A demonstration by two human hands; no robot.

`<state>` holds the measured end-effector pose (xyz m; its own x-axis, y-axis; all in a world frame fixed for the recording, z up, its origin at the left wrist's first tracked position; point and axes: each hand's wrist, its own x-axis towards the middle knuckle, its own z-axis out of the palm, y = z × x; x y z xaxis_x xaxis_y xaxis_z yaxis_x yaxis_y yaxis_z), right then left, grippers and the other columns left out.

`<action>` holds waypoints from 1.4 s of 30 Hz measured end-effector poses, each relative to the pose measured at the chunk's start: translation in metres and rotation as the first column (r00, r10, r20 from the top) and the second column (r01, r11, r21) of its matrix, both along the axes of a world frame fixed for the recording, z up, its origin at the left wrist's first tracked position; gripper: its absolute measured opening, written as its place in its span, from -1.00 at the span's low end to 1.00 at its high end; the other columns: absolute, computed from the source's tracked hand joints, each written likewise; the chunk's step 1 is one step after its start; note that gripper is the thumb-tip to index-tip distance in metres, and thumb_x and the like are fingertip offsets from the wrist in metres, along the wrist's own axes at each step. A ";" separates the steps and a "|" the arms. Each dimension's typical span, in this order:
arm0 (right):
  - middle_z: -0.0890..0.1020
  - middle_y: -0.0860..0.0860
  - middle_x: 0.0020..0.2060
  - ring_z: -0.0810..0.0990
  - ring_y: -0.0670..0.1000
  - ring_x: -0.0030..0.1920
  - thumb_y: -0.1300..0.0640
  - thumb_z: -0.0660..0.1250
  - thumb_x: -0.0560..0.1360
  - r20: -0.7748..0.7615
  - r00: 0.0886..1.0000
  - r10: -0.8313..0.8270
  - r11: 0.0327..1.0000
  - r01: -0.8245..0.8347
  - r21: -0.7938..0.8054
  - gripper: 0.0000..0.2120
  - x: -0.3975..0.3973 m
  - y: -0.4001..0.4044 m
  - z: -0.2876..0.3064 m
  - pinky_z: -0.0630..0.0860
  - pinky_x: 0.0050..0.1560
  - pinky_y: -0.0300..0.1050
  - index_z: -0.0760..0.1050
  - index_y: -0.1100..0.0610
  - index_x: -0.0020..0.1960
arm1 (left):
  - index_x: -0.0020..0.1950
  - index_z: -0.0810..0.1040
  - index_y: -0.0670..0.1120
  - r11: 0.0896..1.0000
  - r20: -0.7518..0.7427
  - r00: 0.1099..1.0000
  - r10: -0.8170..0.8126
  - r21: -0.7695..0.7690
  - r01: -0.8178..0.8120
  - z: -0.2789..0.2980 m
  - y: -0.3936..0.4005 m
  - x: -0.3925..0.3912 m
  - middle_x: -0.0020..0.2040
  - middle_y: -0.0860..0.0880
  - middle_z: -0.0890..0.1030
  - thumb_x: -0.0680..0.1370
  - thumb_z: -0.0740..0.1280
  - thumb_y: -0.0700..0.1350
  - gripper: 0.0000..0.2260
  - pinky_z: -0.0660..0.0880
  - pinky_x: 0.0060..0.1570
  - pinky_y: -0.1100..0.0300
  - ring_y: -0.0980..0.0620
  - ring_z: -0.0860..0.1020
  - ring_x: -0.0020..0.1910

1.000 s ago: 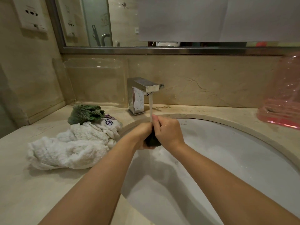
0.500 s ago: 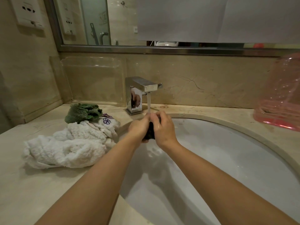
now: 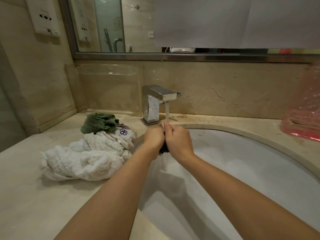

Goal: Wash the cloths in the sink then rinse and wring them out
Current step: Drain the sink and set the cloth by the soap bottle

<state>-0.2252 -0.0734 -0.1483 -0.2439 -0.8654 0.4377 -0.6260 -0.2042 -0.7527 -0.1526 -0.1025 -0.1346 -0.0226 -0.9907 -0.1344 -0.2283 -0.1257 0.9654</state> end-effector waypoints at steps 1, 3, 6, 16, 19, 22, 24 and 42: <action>0.56 0.02 -0.34 0.54 0.06 -0.24 -0.01 0.09 0.65 0.020 1.000 0.017 1.000 -0.017 0.001 -0.62 0.000 -0.002 0.000 0.44 -0.21 -0.04 0.58 0.13 -0.14 | -0.04 0.58 -0.18 1.000 -0.011 1.000 0.025 -0.015 -0.026 0.001 0.000 0.000 -0.28 -0.13 0.55 0.64 0.13 -0.02 -0.69 0.36 -0.53 0.25 -0.07 0.49 -0.38; 0.59 0.05 -0.16 0.55 0.05 -0.14 -0.05 0.12 0.64 0.174 0.984 0.041 0.993 -0.058 0.098 -0.73 -0.003 -0.006 0.006 0.48 -0.11 -0.03 0.49 0.10 0.05 | -0.02 0.58 -0.16 0.988 -0.014 0.994 0.106 -0.108 -0.107 0.003 0.000 0.001 -0.18 -0.12 0.57 0.66 0.09 0.00 -0.66 0.48 -0.27 0.13 -0.11 0.54 -0.18; 0.49 0.12 0.18 0.48 0.08 0.16 0.03 0.14 0.63 0.468 0.883 -0.037 0.968 -0.084 0.236 -0.56 -0.012 -0.023 0.024 0.40 0.18 -0.03 0.16 0.02 0.47 | -0.08 0.53 -0.13 0.952 -0.034 0.985 0.169 -0.254 -0.172 0.004 0.002 0.002 -0.23 -0.03 0.51 0.68 0.09 -0.01 -0.69 0.36 -0.12 0.16 -0.04 0.48 -0.14; 0.54 -0.02 -0.05 0.52 -0.04 -0.04 0.45 0.07 0.52 0.340 0.940 0.024 0.985 -0.080 0.152 -0.60 -0.008 -0.048 0.077 0.39 -0.22 -0.39 0.41 0.05 0.17 | -0.05 0.45 -0.13 0.938 0.043 0.994 0.102 -0.338 -0.081 0.003 0.007 -0.002 -0.17 -0.02 0.48 0.65 0.14 -0.10 -0.83 0.29 -0.14 0.15 0.04 0.42 -0.20; 0.52 0.03 0.22 0.51 0.02 0.15 0.38 0.10 0.59 0.425 0.900 -0.102 0.994 0.074 0.083 -0.53 -0.002 -0.047 0.073 0.49 0.10 -0.20 0.29 0.03 0.43 | -0.10 0.46 -0.14 0.923 0.068 0.995 0.076 -0.381 -0.044 0.002 0.010 -0.002 -0.23 0.01 0.46 0.64 0.15 -0.09 -0.80 0.29 -0.19 0.15 0.08 0.40 -0.26; 0.50 0.04 0.27 0.48 0.03 0.24 0.30 0.11 0.63 0.370 0.926 -0.069 0.992 0.025 0.123 -0.59 -0.006 -0.056 0.076 0.42 0.22 -0.15 0.30 0.12 0.46 | -0.13 0.46 -0.10 0.920 0.112 0.992 0.050 -0.392 -0.002 0.000 0.011 -0.003 -0.25 0.03 0.47 0.65 0.15 -0.06 -0.78 0.32 -0.19 0.15 0.07 0.42 -0.25; 0.54 0.02 0.03 0.48 -0.03 0.02 0.29 0.13 0.63 0.346 0.936 -0.073 0.986 0.015 0.167 -0.70 0.000 -0.056 0.077 0.43 -0.07 -0.31 0.45 0.18 0.32 | -0.14 0.46 -0.09 0.921 0.131 0.990 0.054 -0.390 0.001 -0.001 0.009 -0.003 -0.26 0.03 0.48 0.65 0.14 -0.06 -0.77 0.34 -0.18 0.15 0.04 0.44 -0.23; 0.54 0.09 0.16 0.52 0.08 0.16 0.19 0.27 0.56 0.528 0.842 0.108 0.922 -0.284 0.264 -0.57 -0.041 -0.011 0.055 0.49 0.11 -0.03 0.35 0.02 0.41 | -0.06 0.51 -0.10 0.884 0.169 0.986 0.009 -0.463 0.071 -0.005 0.007 -0.003 -0.17 -0.04 0.54 0.65 0.15 -0.06 -0.79 0.44 -0.13 0.10 -0.02 0.51 -0.14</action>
<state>-0.2662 -0.0845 -0.0930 -0.1606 -0.9870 -0.0038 -0.1239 0.0240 -0.9920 -0.1557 -0.0952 -0.1392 -0.0724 -0.9384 0.3378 -0.3823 0.3389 0.8597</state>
